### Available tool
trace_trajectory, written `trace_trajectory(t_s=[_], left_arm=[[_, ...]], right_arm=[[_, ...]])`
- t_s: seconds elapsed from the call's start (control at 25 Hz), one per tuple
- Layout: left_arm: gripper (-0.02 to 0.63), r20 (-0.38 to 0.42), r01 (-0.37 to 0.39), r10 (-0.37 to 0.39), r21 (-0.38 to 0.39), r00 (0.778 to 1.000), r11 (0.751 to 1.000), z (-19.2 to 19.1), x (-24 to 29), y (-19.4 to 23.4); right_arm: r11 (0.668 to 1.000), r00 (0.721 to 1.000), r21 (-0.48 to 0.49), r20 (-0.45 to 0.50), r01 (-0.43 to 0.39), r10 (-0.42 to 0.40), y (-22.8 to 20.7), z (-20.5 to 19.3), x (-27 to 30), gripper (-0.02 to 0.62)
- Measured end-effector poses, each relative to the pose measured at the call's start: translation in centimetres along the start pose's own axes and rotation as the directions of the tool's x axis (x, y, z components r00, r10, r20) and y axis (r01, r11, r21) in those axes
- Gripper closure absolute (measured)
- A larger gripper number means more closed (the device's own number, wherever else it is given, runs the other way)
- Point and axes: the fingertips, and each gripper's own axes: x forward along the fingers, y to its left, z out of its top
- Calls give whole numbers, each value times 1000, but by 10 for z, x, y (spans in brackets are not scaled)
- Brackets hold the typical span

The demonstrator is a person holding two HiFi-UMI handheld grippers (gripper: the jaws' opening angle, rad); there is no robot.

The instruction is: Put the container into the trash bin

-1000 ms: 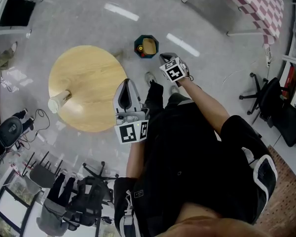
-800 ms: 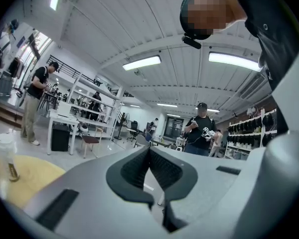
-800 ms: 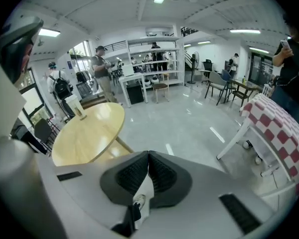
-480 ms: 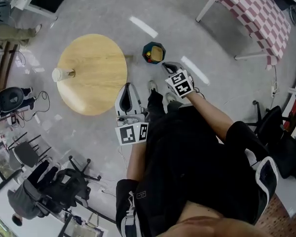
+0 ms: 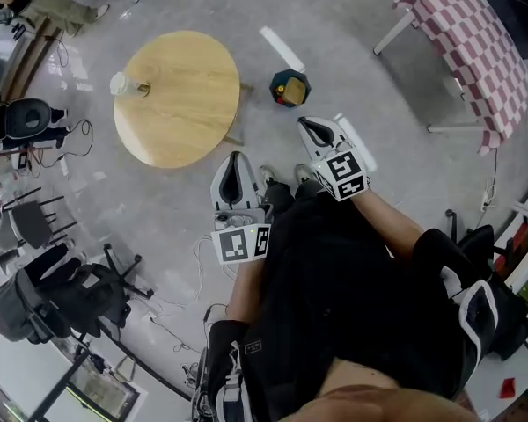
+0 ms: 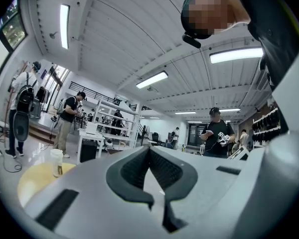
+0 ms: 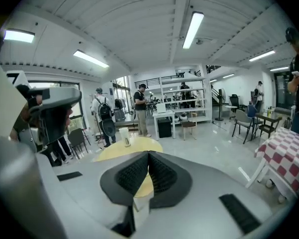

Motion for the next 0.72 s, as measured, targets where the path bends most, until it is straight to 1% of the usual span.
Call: trace_trajectory(t_s=[0.16,0.32,0.48,0.72], left_arm=[[597,17,0,0,-7,1000,1000,6,-11,1],[597,9,29,-29,-21,1000,999,2,-17,4],[597,13,58,-58,-14,998,998,4,-21,10],[597,19,100,-100,-17,995,995,4,-21,17]], right_arm=[[1000,999,-24,47,20,-19,11,19,-21,569],[999,996,-28,78,44,-42,24,31,-30,568],[997,994,-4,89,71,-70,36,35,-34,569],[995,990,-9,94,103,-102,46,36,-31,569]])
